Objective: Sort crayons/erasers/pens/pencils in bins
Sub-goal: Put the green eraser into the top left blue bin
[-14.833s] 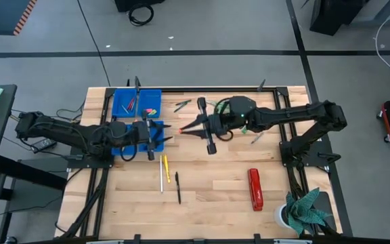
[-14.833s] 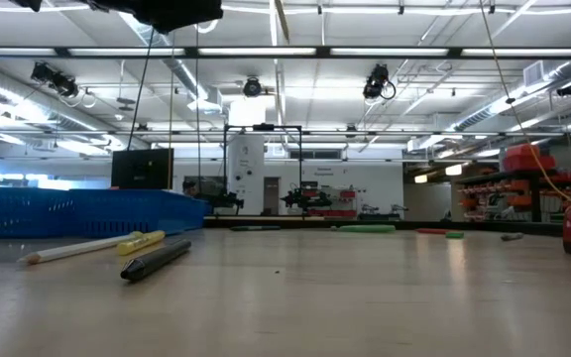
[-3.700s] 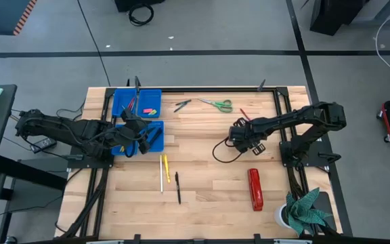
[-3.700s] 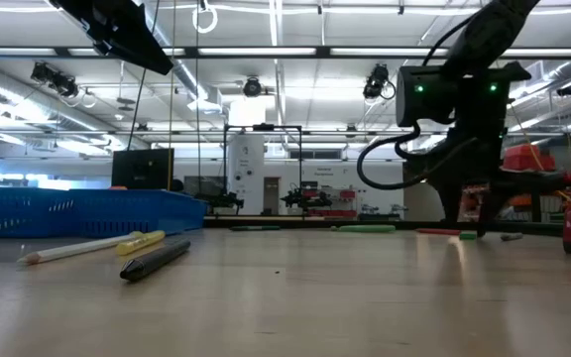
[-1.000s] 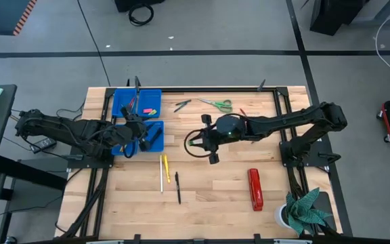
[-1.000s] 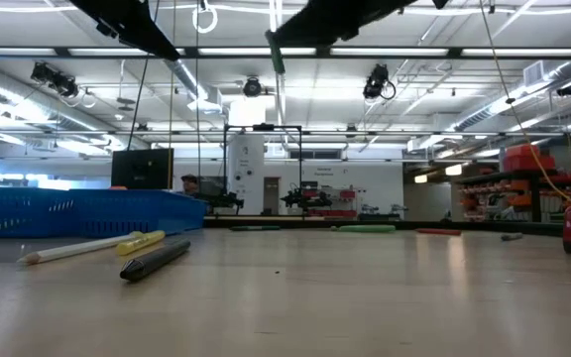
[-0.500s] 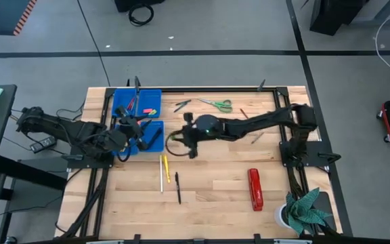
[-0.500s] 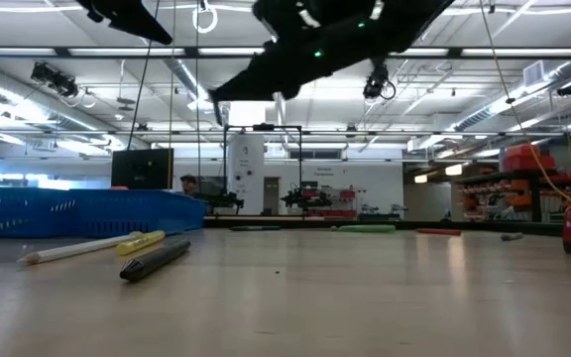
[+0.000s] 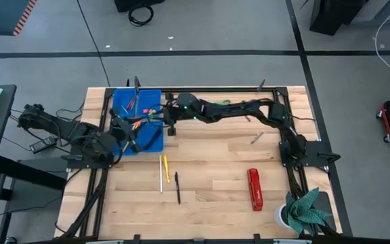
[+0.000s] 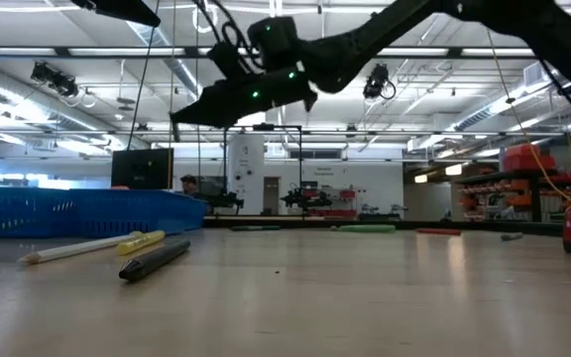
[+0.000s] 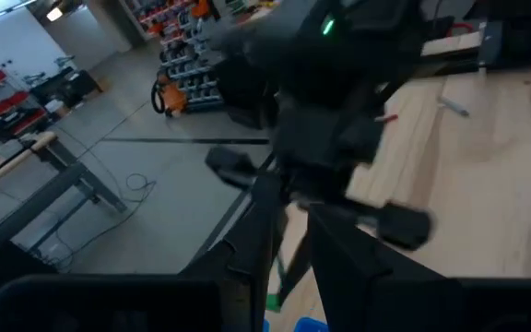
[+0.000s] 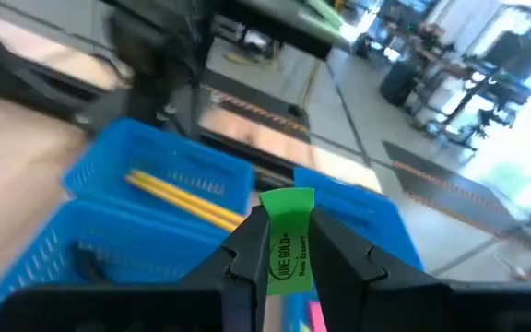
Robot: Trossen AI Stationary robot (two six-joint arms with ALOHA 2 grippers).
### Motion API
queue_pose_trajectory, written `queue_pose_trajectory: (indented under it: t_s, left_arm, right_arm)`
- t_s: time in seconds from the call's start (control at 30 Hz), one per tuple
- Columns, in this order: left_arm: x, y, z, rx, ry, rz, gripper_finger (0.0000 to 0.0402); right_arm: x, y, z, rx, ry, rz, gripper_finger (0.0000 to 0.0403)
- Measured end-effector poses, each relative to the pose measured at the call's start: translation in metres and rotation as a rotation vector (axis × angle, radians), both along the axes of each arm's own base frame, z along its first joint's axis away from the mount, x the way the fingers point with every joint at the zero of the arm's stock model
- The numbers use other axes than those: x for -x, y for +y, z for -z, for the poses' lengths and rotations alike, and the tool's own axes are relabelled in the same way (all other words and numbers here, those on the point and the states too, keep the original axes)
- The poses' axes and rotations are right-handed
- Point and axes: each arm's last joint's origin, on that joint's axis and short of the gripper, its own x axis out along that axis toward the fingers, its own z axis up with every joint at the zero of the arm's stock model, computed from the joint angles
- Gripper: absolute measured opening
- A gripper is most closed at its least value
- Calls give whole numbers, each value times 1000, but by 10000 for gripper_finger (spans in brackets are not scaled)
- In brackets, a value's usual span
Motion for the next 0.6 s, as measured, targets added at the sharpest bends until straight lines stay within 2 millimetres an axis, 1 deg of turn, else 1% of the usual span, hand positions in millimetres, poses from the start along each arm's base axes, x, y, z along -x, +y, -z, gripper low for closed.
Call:
queue_pose_trajectory:
  t_s: [0.03, 0.23, 0.4, 0.6]
  left_arm:
    - [1, -1, -1, 5, -8, 8, 81]
    - [6, -5, -4, 22, -39, 43, 81]
    - [7, -6, -5, 25, -45, 53, 80]
    - [7, -6, -5, 27, -46, 53, 79]
  right_arm:
    - [0, -6, 4, -6, 22, 7, 78]
    - [-7, -41, 21, -9, 21, 45, 78]
    - [-12, -65, 28, -107, -9, 44, 78]
    - [-24, -70, 31, -168, -15, 56, 78]
